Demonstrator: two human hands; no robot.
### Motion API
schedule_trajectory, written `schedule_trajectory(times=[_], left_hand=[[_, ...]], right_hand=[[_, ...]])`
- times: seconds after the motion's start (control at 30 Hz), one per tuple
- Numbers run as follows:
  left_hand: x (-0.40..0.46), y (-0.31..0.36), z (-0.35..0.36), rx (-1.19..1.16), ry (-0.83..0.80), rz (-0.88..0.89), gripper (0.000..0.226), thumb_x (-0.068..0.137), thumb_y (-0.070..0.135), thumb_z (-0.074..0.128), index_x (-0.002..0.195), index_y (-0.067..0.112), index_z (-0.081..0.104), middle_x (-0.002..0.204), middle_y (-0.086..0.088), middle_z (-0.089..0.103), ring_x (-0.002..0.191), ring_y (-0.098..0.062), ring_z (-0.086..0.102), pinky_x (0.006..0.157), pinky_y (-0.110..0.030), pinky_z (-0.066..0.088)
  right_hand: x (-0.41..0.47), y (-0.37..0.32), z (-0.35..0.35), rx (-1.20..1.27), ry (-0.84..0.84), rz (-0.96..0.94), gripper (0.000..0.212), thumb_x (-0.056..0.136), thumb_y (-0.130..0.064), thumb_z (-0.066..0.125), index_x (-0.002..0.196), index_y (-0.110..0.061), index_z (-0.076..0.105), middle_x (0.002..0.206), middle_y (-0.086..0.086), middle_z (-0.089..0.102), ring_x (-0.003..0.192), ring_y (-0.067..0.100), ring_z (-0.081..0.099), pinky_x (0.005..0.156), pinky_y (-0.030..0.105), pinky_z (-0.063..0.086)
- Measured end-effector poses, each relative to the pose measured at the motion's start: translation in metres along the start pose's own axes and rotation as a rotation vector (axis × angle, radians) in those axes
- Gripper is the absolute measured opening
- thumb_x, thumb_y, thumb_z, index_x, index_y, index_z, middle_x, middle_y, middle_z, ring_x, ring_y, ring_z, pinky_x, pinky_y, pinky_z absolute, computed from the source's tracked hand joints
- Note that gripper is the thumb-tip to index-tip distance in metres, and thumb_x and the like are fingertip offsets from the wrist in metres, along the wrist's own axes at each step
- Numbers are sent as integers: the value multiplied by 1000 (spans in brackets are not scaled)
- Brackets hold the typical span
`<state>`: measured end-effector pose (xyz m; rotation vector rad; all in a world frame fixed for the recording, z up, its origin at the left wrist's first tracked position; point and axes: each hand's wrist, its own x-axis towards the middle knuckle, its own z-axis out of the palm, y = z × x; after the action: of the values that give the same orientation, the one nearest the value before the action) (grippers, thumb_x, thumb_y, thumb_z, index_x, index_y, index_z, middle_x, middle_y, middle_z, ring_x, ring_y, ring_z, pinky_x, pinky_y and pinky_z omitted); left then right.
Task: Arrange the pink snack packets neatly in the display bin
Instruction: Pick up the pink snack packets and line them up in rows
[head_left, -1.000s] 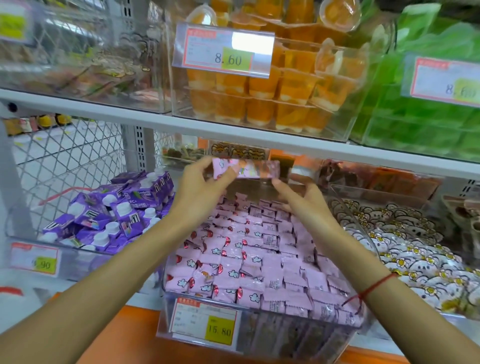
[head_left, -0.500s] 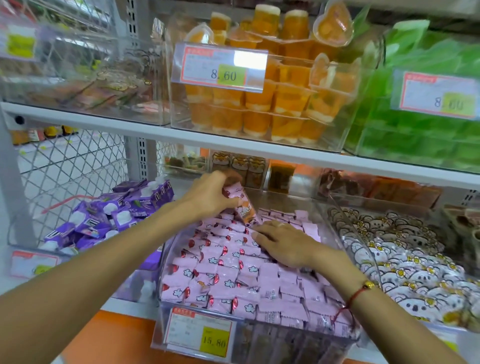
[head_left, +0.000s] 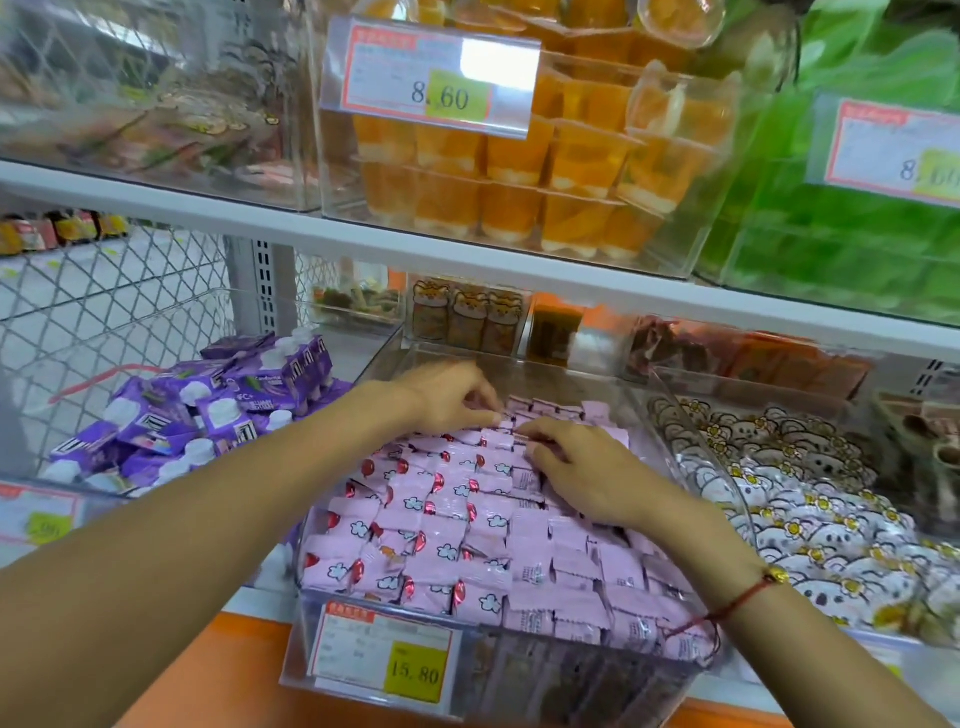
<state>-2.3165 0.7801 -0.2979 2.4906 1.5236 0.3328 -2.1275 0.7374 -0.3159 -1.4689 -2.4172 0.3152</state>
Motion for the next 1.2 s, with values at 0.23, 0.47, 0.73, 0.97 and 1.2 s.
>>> schedule_trajectory(times=[0.23,0.47,0.73,0.97,1.2], left_hand=[[6,-1,2,5,-141,12,32,98,18,46,127,23,59,137,-3,50,116,-18,49,99,-31,39],[16,-10,9,-179,-6,-64,26,96,24,52,120,21,61,113,-1,64,84,-10,55,74,-22,44],[30,-10,9,-64,-37,9,24,89,27,65,111,18,69,94,11,60,68,6,45,52,-4,34],[34,-16,18,-31,51,8,18,89,31,64,104,24,71,91,14,55,73,1,47,58,-11,31],[39,-9,20,-3,-39,-11,30,91,29,61,119,19,65,120,0,60,94,-13,53,79,-24,41]], right_hand=[[10,0,-5,18,158,70,44,96,-14,43,139,-19,42,138,12,49,122,27,48,93,27,38],[24,-2,14,-155,-138,105,47,100,-42,29,146,-33,26,152,10,28,138,33,25,111,46,24],[20,-3,14,-235,-246,131,50,99,-53,16,146,-40,24,158,5,14,145,26,8,114,49,11],[18,-4,13,-203,-239,135,49,99,-53,18,144,-38,29,157,6,20,144,27,12,115,49,16],[20,-3,14,-155,-196,139,48,97,-56,24,140,-41,38,152,8,31,139,29,24,111,48,25]])
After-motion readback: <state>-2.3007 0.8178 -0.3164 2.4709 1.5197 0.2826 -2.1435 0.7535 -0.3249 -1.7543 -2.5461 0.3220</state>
